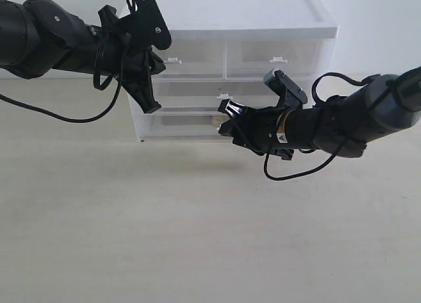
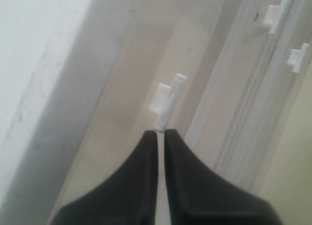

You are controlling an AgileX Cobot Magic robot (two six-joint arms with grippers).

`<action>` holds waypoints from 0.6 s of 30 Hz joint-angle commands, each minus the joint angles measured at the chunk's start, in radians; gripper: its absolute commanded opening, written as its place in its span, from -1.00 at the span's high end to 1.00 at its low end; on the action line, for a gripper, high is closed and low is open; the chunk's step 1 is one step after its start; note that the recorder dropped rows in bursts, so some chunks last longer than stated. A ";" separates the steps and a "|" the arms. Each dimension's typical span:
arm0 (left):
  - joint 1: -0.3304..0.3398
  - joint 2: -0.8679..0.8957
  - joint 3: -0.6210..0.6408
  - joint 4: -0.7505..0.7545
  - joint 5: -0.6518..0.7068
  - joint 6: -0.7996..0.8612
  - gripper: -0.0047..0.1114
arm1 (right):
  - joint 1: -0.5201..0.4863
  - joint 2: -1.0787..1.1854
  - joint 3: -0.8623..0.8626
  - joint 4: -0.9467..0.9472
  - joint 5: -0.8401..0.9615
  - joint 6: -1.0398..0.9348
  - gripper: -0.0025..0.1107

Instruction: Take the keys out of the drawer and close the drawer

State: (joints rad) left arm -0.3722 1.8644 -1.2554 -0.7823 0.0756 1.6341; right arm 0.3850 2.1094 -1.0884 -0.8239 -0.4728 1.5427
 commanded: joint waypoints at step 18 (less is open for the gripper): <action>0.014 0.010 -0.025 -0.004 -0.188 -0.003 0.85 | -0.006 0.090 -0.120 -0.104 -0.029 0.144 0.36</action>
State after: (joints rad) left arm -0.3722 1.8644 -1.2554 -0.7823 0.0756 1.6341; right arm 0.3850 2.1946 -1.1917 -0.9173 -0.4988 1.6785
